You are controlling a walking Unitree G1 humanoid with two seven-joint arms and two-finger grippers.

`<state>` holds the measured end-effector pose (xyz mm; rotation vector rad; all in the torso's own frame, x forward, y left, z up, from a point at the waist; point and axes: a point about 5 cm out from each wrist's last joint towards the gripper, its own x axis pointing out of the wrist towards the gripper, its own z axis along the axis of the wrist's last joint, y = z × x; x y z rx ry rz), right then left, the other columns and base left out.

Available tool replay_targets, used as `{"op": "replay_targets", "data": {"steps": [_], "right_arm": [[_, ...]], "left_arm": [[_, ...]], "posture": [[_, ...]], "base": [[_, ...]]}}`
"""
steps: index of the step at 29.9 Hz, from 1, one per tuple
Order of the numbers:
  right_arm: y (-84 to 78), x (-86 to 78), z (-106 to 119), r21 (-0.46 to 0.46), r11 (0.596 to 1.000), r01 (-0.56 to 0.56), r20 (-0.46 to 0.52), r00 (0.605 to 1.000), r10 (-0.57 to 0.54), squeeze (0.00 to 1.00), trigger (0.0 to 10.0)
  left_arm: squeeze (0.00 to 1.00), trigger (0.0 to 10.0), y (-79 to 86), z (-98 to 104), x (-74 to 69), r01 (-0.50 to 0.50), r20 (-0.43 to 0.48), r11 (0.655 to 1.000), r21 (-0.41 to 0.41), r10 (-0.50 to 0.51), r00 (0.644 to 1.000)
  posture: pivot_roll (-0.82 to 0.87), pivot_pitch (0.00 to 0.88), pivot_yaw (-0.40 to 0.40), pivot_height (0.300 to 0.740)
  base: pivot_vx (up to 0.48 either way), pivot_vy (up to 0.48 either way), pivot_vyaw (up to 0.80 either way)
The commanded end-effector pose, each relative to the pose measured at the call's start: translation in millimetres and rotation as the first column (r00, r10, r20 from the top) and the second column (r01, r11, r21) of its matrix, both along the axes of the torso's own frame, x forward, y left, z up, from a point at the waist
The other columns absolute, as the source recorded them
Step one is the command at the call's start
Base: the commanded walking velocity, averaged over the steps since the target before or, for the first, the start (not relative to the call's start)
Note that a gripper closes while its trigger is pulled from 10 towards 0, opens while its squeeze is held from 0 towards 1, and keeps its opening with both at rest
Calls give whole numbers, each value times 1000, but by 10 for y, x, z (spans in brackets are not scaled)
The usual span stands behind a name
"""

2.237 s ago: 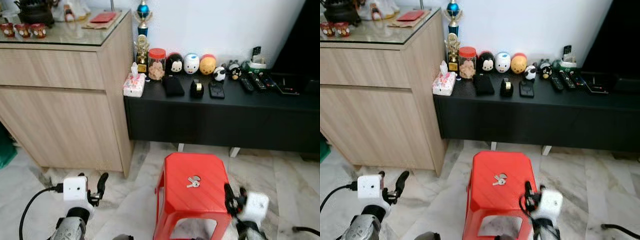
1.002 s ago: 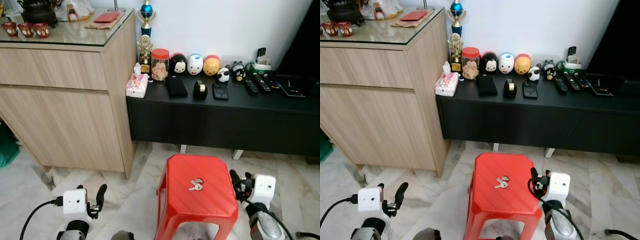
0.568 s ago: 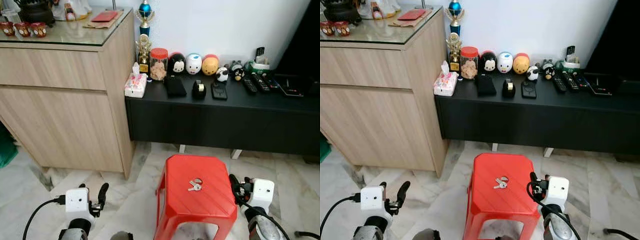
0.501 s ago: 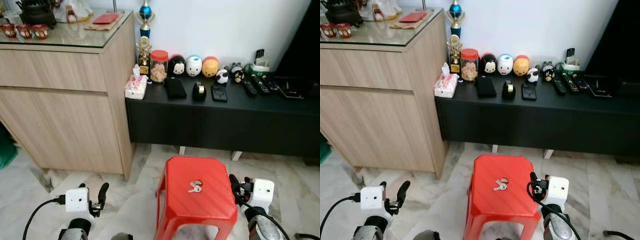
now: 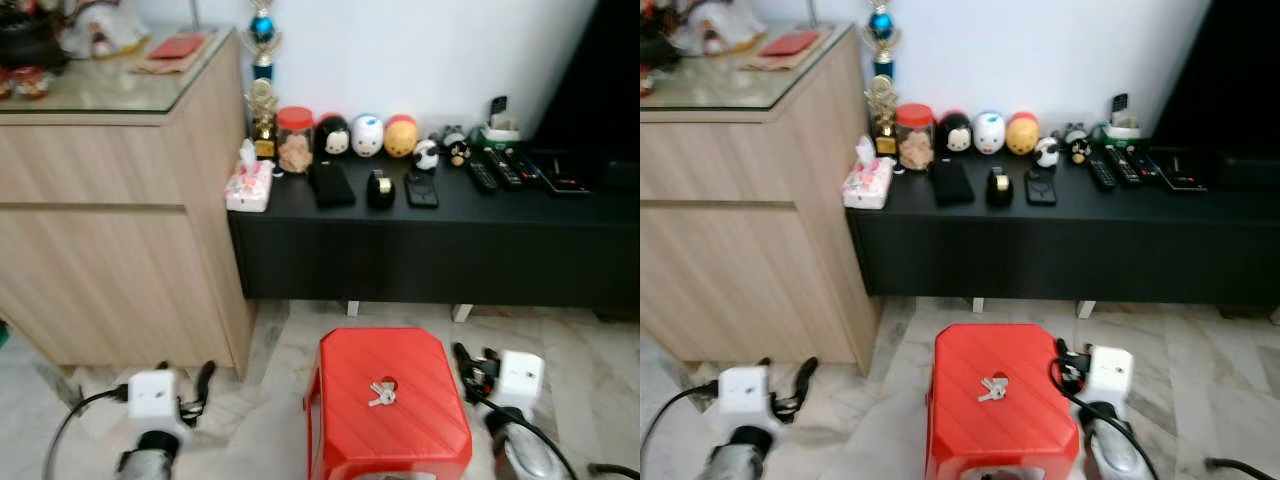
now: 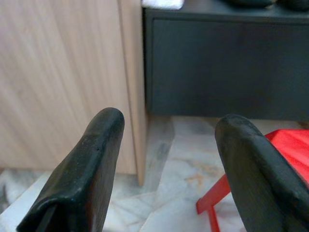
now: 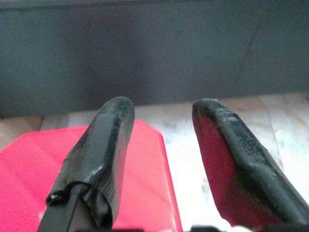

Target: Hang keys on a hook

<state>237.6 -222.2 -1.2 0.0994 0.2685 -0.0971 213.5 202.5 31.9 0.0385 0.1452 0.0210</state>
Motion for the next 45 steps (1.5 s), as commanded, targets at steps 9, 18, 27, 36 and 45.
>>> {"op": "replay_targets", "data": {"steps": [9, 18, 27, 36, 45], "right_arm": [[87, 16, 7, 3, 1000, -27, 10, 1000, 27, 0, 10000], [128, 9, -31, -48, 996, -81, -34, 996, 79, 0, 10000], [179, 34, -8, -42, 994, -104, -14, 995, 104, 0, 10000], [182, 28, -5, -57, 992, -111, -16, 994, 110, 0, 10000], [205, 24, -21, -86, 986, -144, -33, 989, 141, 0, 10000]], "left_arm": [[0, 10000, 76, -95, -88, -9, -48, 1000, 17, 10, 999], [0, 10000, 91, -101, -94, -14, -53, 1000, 14, 15, 998], [0, 10000, 87, -84, -26, -23, -47, 1000, 7, 23, 999], [0, 10000, 86, -74, -11, -34, -46, 999, 0, 34, 998], [0, 10000, 92, -86, 25, -38, -58, 999, 12, 39, 998]], "posture": [[-16, 0, -55, 649], [-21, 0, -54, 649], [-26, 0, -56, 609], [-26, 0, -58, 609], [-27, 0, -57, 609]], "base": [[0, 0, 0], [0, 0, 0], [0, 0, 0], [0, 0, 0], [0, 0, 0]]}}
